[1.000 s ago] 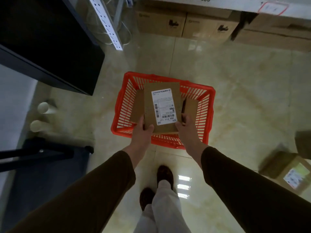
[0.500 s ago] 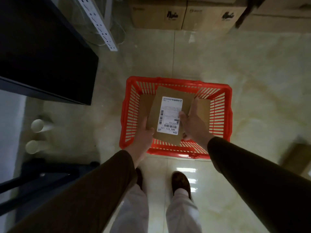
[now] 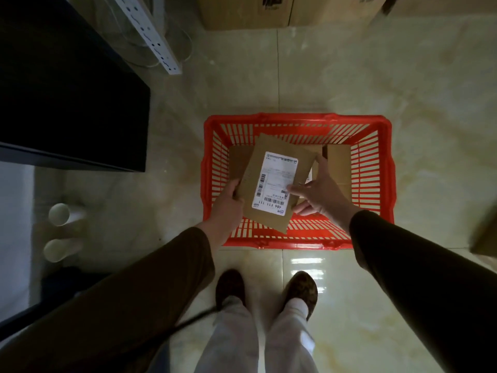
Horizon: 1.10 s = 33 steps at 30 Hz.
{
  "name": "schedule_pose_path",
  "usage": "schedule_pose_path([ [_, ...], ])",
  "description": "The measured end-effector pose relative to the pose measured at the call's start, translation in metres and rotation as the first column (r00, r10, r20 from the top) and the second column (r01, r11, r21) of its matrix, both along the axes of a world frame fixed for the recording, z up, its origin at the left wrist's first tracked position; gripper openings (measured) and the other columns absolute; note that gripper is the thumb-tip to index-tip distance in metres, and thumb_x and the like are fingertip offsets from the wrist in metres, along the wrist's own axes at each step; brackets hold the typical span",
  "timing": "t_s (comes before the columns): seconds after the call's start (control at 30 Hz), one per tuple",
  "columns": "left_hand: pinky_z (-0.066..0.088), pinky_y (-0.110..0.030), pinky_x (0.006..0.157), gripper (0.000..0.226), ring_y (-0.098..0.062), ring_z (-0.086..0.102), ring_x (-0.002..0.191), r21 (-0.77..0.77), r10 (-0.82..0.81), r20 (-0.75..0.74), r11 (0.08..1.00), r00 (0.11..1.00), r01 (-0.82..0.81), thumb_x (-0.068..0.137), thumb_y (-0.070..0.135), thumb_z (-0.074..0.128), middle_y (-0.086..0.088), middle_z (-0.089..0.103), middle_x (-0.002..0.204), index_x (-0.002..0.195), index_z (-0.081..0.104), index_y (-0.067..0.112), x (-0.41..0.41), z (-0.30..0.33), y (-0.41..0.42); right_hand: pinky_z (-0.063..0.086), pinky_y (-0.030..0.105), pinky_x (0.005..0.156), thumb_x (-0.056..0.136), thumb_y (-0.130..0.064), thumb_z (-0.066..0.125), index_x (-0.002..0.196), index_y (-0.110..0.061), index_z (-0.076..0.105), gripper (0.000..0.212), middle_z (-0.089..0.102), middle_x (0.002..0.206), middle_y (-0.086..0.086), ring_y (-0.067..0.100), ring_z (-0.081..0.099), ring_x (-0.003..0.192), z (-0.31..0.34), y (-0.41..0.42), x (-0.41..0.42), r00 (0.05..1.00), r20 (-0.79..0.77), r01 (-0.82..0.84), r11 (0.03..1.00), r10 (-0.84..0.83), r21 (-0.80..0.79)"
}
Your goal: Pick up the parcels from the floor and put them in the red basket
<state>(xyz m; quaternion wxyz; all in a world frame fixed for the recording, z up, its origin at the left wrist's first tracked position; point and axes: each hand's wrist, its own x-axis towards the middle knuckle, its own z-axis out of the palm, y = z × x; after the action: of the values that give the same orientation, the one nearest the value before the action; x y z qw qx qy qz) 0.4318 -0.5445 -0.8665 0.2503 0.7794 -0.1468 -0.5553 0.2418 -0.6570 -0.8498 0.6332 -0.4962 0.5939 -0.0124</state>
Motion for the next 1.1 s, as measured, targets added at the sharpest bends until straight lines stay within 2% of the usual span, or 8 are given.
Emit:
schedule_pose_path([
  [0.13, 0.047, -0.018, 0.064, 0.049, -0.003, 0.059, 0.089, -0.013, 0.012, 0.051, 1.000, 0.999, -0.011, 0.104, 0.015, 0.044, 0.009, 0.055, 0.126, 0.146, 0.042, 0.039, 0.003, -0.003, -0.003, 0.065, 0.040, 0.061, 0.090, -0.017, 0.078, 0.130, -0.021, 0.032, 0.061, 0.072, 0.111, 0.023, 0.032, 0.078, 0.068, -0.005, -0.004, -0.003, 0.999, -0.035, 0.039, 0.998, -0.041, -0.044],
  [0.33, 0.044, -0.022, 0.060, 0.063, 0.000, 0.053, 0.082, -0.061, 0.174, 0.078, 0.984, 0.982, -0.170, 0.099, 0.015, 0.058, 0.014, 0.050, 0.116, 0.149, 0.030, 0.041, 0.006, -0.002, -0.022, 0.065, 0.036, 0.067, 0.094, -0.033, 0.072, 0.117, -0.010, 0.046, 0.043, 0.071, 0.110, 0.017, 0.026, 0.074, 0.084, -0.009, -0.005, -0.008, 0.985, -0.129, 0.110, 0.993, -0.114, -0.037],
  [0.47, 0.045, -0.021, 0.057, 0.059, -0.007, 0.063, 0.082, -0.038, 0.243, 0.084, 0.970, 0.966, -0.241, 0.095, 0.015, 0.063, 0.012, 0.057, 0.109, 0.143, 0.032, 0.030, 0.013, -0.005, -0.035, 0.055, 0.028, 0.063, 0.093, -0.050, 0.068, 0.078, -0.020, 0.048, 0.039, 0.067, 0.091, 0.008, 0.023, 0.066, 0.081, -0.013, 0.001, -0.009, 0.959, -0.285, -0.039, 0.988, -0.006, -0.151],
  [0.53, 0.048, -0.022, 0.062, 0.048, -0.018, 0.067, 0.099, -0.050, 0.203, 0.051, 0.978, 0.978, -0.200, 0.095, 0.012, 0.063, 0.010, 0.061, 0.111, 0.135, 0.040, 0.026, 0.017, -0.008, -0.039, 0.043, 0.018, 0.055, 0.094, -0.047, 0.068, 0.079, -0.021, 0.048, 0.036, 0.065, 0.089, 0.001, 0.016, 0.062, 0.075, -0.010, 0.004, -0.009, 0.956, -0.292, -0.066, 0.989, 0.024, -0.135],
  [0.6, 0.051, -0.024, 0.069, 0.047, -0.021, 0.064, 0.111, -0.069, 0.110, 0.032, 0.992, 0.993, -0.108, 0.095, 0.008, 0.063, 0.006, 0.064, 0.121, 0.134, 0.045, 0.027, 0.019, -0.009, -0.040, 0.052, 0.020, 0.058, 0.093, -0.033, 0.073, 0.104, -0.016, 0.052, 0.029, 0.070, 0.109, 0.005, 0.017, 0.068, 0.084, -0.012, 0.004, -0.011, 0.979, -0.205, -0.007, 0.996, -0.012, -0.089],
  [0.7, 0.058, -0.036, 0.084, 0.061, -0.022, 0.063, 0.115, -0.083, 0.010, 0.018, 0.997, 1.000, -0.009, 0.094, 0.006, 0.062, 0.001, 0.061, 0.133, 0.145, 0.040, 0.032, 0.022, -0.011, -0.043, 0.066, 0.045, 0.073, 0.084, -0.010, 0.082, 0.153, -0.027, 0.020, 0.095, 0.064, 0.136, 0.013, 0.032, 0.073, 0.105, -0.011, 0.005, -0.009, 0.995, -0.096, 0.000, 0.995, -0.010, -0.105],
  [0.8, 0.054, -0.043, 0.097, 0.076, -0.021, 0.057, 0.123, -0.088, -0.080, 0.014, 0.993, 0.997, 0.081, 0.093, 0.004, 0.062, 0.002, 0.054, 0.142, 0.152, 0.031, 0.040, 0.028, -0.011, -0.047, 0.066, 0.049, 0.070, 0.077, -0.005, 0.087, 0.158, -0.044, -0.009, 0.131, 0.057, 0.144, 0.005, 0.030, 0.070, 0.111, -0.013, 0.007, -0.005, 0.998, -0.051, -0.033, 0.996, 0.028, -0.087],
  [1.1, 0.055, -0.043, 0.095, 0.056, -0.017, 0.060, 0.112, -0.088, -0.223, 0.219, 0.965, 0.950, 0.246, 0.086, 0.020, 0.072, 0.005, 0.058, 0.125, 0.135, 0.047, 0.031, 0.043, -0.018, -0.061, 0.065, 0.039, 0.074, 0.089, -0.008, 0.076, 0.119, -0.016, 0.041, 0.047, 0.066, 0.121, 0.006, 0.026, 0.072, 0.099, -0.025, 0.019, 0.006, 0.980, -0.018, 0.201, 0.974, -0.201, 0.101],
])
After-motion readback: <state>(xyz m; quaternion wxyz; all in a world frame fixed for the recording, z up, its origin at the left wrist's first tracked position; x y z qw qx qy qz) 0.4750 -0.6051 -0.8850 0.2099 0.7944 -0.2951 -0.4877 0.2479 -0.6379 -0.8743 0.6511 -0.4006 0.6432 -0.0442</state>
